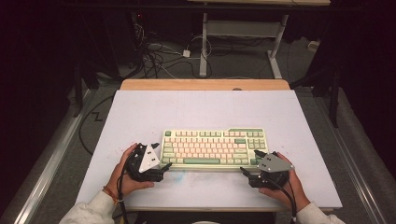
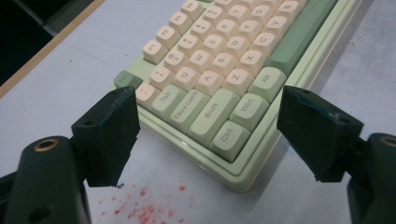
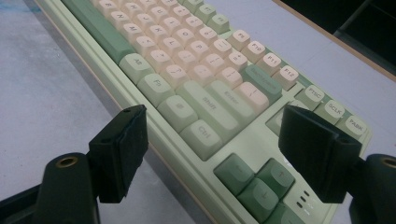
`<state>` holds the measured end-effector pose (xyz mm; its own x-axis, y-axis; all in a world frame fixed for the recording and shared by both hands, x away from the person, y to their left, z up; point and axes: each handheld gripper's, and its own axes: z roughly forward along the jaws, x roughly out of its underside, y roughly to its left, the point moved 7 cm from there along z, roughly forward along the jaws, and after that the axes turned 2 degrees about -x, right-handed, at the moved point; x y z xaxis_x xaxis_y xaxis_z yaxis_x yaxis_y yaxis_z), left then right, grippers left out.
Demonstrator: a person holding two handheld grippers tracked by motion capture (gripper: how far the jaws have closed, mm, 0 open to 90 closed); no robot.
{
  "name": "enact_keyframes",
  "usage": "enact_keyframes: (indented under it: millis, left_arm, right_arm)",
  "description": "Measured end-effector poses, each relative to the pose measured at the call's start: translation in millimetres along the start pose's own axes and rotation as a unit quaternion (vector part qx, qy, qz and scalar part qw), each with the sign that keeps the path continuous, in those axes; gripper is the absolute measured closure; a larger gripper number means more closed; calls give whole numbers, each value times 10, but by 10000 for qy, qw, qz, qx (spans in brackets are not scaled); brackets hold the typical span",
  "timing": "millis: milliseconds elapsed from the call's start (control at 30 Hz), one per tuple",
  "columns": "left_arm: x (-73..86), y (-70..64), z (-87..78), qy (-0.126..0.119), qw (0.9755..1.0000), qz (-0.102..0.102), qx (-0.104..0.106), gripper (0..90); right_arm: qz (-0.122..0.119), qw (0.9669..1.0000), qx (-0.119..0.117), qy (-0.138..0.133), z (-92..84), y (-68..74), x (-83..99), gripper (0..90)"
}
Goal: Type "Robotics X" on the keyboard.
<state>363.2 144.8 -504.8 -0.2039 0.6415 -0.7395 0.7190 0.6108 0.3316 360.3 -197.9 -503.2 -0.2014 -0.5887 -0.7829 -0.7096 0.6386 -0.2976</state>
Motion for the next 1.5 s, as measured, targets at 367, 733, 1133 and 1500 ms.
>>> enact_keyframes:
  millis: [367,733,1133,1500]
  left_arm:
    - [78,60,-81,124,9997,-164,162,434]
    - [73,138,-122,210,9977,-405,495,868]
    - [-99,164,-26,367,9967,-351,627,878]
    - [-358,112,216,433,9942,-313,933,878]
  right_arm:
    - [5,10000,-4,11,8,8,-2,243]
    - [-23,10000,-15,34,14,9,4,243]
    - [-56,10000,-22,58,29,20,4,243]
    - [-22,10000,45,51,29,4,3,247]
